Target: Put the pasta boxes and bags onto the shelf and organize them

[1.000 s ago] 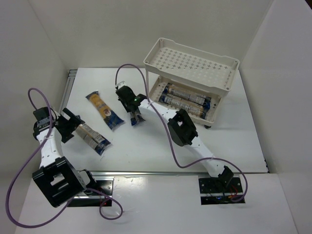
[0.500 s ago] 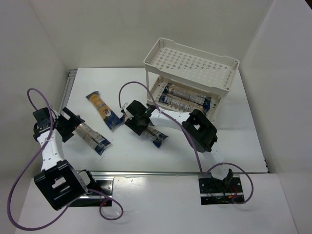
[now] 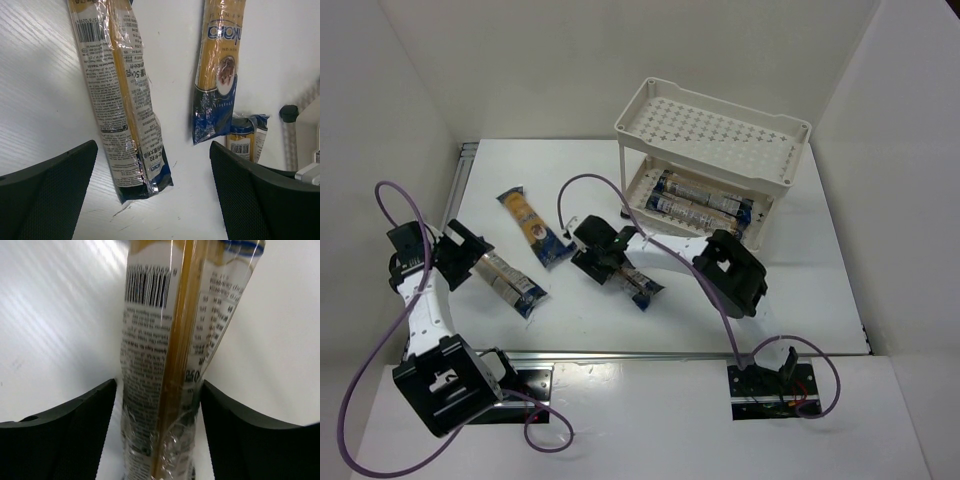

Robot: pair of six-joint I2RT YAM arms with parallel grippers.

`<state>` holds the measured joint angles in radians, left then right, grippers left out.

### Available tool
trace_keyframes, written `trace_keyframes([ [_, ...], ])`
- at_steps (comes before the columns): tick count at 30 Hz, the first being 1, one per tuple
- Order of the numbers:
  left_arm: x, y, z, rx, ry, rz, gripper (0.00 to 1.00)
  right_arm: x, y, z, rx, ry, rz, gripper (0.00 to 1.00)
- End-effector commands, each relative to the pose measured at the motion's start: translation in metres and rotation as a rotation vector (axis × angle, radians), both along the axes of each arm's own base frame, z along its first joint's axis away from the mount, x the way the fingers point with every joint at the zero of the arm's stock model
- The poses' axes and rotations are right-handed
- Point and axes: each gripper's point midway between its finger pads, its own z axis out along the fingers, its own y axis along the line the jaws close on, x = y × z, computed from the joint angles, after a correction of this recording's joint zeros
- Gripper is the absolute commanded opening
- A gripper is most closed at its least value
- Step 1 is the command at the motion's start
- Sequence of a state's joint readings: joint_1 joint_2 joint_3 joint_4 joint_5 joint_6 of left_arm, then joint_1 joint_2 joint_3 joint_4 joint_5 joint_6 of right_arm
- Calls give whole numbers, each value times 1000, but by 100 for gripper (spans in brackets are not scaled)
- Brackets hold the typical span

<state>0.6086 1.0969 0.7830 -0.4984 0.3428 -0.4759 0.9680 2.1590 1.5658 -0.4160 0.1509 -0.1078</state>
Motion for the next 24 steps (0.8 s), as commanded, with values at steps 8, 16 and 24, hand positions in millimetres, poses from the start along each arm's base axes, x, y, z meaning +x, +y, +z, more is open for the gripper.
trace_keyframes([
  [8,6,-8,24,47,-105,-35,100,-71,-69,-60,-263,229,27,0],
  [16,4,-16,34,72,-143,-54,100,-30,-94,117,-313,-195,260,0],
  [24,4,-13,41,95,-176,-43,100,-34,-81,289,-173,-422,286,0],
])
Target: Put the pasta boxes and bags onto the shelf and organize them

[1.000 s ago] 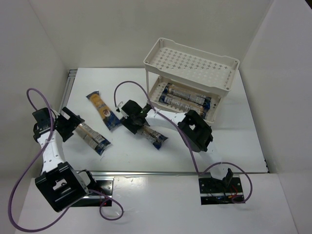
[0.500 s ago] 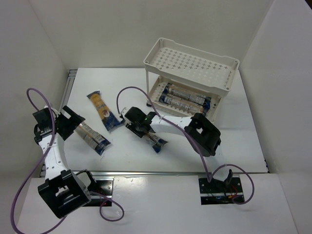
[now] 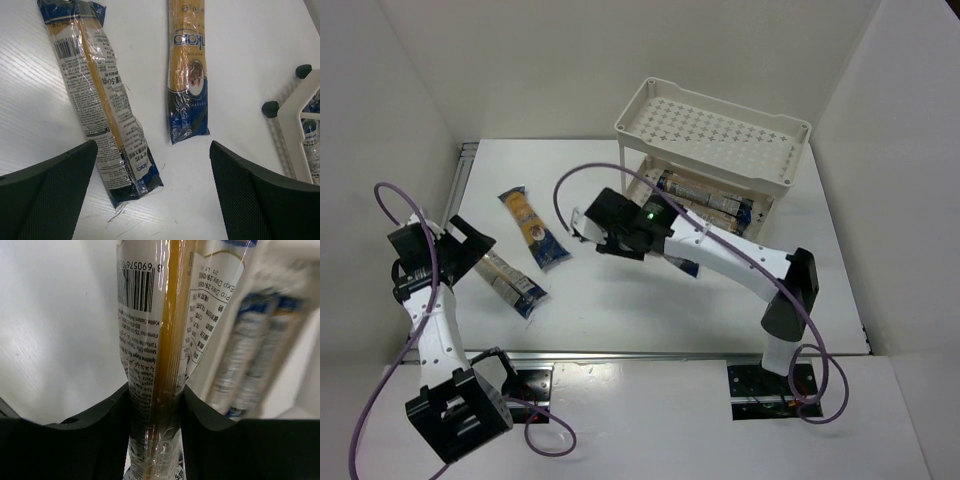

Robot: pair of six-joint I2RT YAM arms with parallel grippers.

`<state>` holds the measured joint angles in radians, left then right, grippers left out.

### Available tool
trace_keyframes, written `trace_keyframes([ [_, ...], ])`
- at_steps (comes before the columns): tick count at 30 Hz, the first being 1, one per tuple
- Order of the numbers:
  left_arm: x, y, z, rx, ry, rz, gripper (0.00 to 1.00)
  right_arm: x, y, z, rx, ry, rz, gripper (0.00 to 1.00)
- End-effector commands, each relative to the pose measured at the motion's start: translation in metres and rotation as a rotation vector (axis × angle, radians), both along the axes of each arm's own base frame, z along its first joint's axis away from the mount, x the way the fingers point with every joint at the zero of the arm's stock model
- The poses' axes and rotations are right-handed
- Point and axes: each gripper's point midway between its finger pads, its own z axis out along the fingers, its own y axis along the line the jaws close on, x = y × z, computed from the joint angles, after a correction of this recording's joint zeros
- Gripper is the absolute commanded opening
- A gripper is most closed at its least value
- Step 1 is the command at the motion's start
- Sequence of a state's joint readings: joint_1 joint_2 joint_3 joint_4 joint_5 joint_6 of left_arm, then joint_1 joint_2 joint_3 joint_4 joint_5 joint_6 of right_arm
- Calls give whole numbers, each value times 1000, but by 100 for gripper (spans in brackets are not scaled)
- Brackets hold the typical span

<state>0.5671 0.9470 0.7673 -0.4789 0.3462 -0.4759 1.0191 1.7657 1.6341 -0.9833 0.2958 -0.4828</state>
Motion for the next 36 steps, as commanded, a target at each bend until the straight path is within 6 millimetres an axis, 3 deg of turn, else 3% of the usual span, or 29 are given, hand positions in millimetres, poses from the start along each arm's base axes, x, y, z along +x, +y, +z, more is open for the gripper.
trace_keyframes([
  [1,2,3,7,18,-57,8,100,7,19,154,207,-274,43,0],
  [2,1,6,10,23,-65,17,100,2,26,172,205,-332,32,0],
  [3,1,6,10,23,-65,17,100,0,27,215,288,-409,10,0],
  [4,0,8,10,23,-65,27,100,-1,24,231,301,-454,-12,0],
  [8,-1,9,13,24,-75,30,100,21,-16,309,311,-769,-215,0],
  [9,-1,9,13,24,-75,30,100,22,-51,333,172,-906,-274,0],
  [10,-1,9,13,24,-75,30,100,21,-67,352,120,-993,-312,0],
  [11,-1,9,13,24,-75,30,100,22,-81,391,250,-1102,-444,0],
  [14,-2,12,13,24,-75,41,100,42,-129,443,229,-1179,-517,0],
  [16,-2,12,13,24,-75,41,100,75,-152,452,143,-1251,-505,0],
  [19,-2,12,13,24,-75,41,100,112,-143,425,79,-1220,-332,0],
  [20,-2,12,15,30,-83,41,100,128,-134,399,38,-1176,-297,0],
  [24,-2,9,16,29,-96,31,100,170,-152,363,-21,-1083,-282,0],
  [26,-2,9,16,29,-96,31,100,184,-158,361,-12,-1079,-296,0],
  [28,-2,9,16,29,-96,31,100,185,-162,361,-24,-1071,-301,0],
  [29,-2,9,16,29,-96,31,100,186,-160,361,-18,-1071,-291,14],
  [31,-2,9,16,29,-96,31,100,186,-159,357,-26,-1056,-276,22],
  [36,-2,8,16,25,-99,24,100,192,-153,330,-37,-976,-232,27],
])
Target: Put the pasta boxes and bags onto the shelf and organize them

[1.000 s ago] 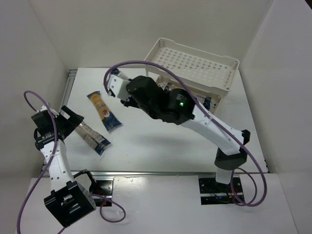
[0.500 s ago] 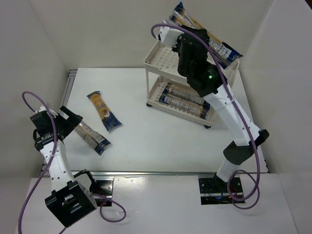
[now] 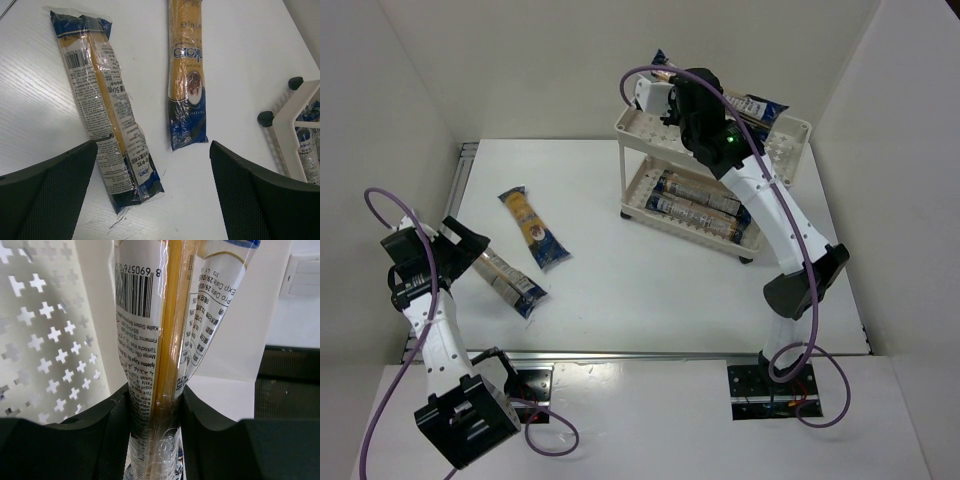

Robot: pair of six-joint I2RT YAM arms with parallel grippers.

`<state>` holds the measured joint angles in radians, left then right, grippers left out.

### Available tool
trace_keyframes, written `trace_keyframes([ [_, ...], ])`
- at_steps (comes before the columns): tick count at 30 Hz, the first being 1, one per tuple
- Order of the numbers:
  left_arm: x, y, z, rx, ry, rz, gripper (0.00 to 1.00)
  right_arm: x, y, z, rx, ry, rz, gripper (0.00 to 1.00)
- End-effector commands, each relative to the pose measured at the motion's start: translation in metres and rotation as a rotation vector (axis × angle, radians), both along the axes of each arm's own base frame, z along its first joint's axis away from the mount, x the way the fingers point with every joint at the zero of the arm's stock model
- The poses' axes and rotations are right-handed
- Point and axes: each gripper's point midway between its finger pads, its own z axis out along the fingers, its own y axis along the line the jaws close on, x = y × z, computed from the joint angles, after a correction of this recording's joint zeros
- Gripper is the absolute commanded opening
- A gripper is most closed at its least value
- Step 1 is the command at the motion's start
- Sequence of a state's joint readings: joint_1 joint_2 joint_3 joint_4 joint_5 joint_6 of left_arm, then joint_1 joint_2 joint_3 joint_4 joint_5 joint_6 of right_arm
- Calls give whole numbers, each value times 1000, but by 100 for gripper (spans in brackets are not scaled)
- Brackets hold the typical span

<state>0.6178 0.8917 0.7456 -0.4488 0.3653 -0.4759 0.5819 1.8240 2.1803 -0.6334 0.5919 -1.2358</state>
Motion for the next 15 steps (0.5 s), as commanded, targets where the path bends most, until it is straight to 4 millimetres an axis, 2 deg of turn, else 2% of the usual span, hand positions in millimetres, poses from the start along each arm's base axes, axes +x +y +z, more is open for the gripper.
trace_keyframes([
  [1,3,-2,6,0,-39,-13,100,-15,-13,55,98,-140,12,29],
  [2,3,-2,6,0,-39,-13,100,-14,-13,48,84,-119,12,34],
  [3,2,-2,6,8,-38,-18,100,-15,-13,45,86,-108,11,49],
  [5,3,-4,6,8,-38,-27,100,-15,-19,41,85,-92,-10,61],
  [6,3,-4,6,8,-38,-27,100,-15,-19,38,77,-80,-10,61],
  [8,3,-4,6,8,-38,-27,100,-18,-29,43,90,-92,-33,67],
  [9,3,-4,6,8,-38,-27,100,-17,-27,39,87,-82,-24,72],
  [10,3,-4,6,8,-38,-27,100,-20,-34,45,103,-95,-35,88],
  [11,3,-4,6,8,-38,-27,100,-24,-35,46,109,-100,-26,97],
  [12,3,-4,6,8,-38,-27,100,-26,-36,49,116,-112,-25,100],
  [15,3,-2,3,7,-28,-20,100,-30,-37,55,148,-130,-28,100],
])
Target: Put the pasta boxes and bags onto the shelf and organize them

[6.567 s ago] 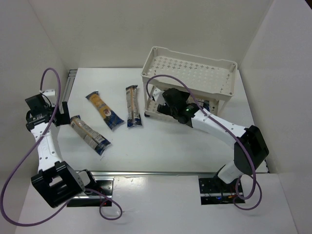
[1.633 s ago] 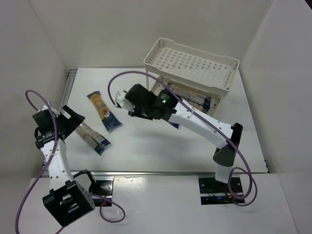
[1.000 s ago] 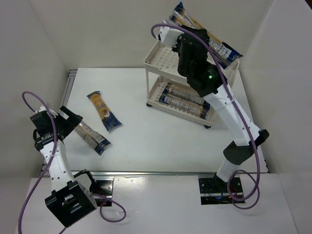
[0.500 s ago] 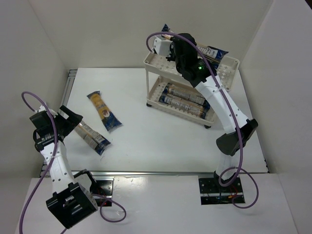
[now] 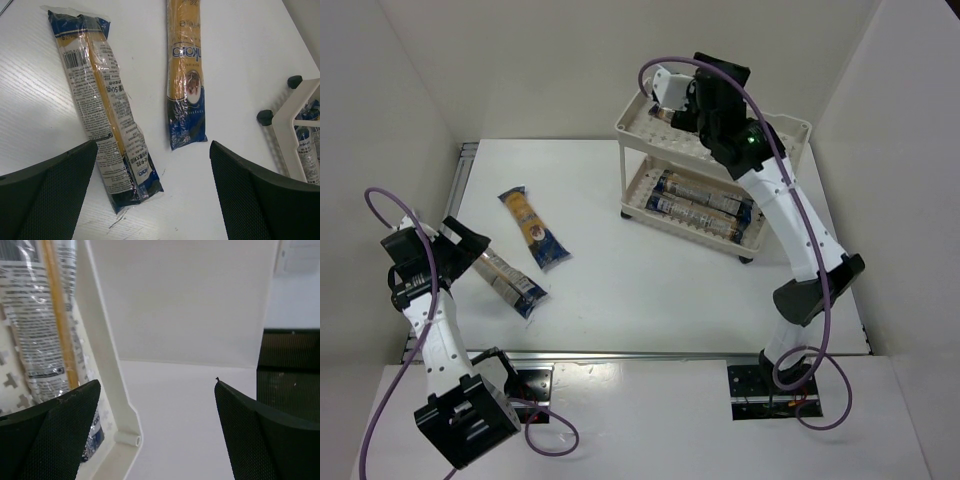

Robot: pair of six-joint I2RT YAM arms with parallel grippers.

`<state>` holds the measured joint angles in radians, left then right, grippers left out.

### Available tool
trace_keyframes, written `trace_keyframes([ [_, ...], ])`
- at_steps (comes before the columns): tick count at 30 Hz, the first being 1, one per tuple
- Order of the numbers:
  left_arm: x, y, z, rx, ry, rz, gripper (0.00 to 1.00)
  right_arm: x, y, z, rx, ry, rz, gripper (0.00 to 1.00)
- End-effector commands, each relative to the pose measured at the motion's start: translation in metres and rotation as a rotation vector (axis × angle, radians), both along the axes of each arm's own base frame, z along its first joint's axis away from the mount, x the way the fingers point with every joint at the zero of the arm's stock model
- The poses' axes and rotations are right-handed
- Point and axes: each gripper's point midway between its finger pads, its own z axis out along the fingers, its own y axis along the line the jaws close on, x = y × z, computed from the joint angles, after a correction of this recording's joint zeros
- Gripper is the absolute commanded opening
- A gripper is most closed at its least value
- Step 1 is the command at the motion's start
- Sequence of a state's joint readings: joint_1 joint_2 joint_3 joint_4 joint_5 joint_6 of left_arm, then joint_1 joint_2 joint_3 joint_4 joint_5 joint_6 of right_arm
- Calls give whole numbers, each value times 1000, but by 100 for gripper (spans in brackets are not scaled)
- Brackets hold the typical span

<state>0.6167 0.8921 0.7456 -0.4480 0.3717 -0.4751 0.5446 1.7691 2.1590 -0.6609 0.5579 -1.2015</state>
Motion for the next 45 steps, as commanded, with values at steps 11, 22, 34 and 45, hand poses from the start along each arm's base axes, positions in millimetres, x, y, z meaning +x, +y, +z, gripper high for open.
trace_keyframes([
  [11,36,38,7,102,69,4,100,-61,-29,180,895,-565,5,99],
  [22,26,32,-65,83,475,-110,100,-36,-16,114,1070,-441,-122,99],
  [34,12,11,-135,95,739,-253,100,4,14,67,967,-323,-114,99],
  [45,24,-15,-163,-66,717,-340,93,13,14,64,927,-334,-131,99],
])
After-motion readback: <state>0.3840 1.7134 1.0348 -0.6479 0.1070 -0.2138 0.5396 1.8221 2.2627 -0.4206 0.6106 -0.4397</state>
